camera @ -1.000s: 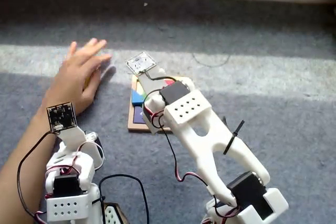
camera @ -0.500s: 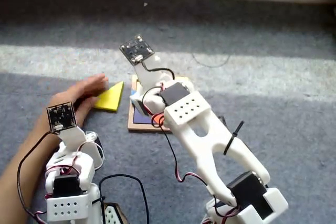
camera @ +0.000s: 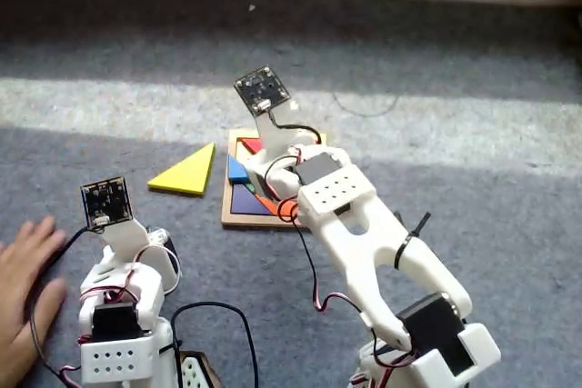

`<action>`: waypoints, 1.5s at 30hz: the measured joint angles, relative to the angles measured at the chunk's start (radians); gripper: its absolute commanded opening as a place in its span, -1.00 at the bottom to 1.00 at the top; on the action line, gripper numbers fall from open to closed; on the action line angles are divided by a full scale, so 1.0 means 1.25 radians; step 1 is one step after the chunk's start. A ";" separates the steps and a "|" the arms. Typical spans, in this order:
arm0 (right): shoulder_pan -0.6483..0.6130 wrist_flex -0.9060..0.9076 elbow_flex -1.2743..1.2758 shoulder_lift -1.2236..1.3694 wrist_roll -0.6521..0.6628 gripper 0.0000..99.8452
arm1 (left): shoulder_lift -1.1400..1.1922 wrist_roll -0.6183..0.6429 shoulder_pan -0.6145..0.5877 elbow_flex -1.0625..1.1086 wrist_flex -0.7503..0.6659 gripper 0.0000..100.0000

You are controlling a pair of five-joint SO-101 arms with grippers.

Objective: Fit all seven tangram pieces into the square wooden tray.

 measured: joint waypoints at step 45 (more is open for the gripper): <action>0.021 0.052 -0.369 0.396 0.064 -0.91 | 0.000 0.000 0.000 0.000 0.000 -0.99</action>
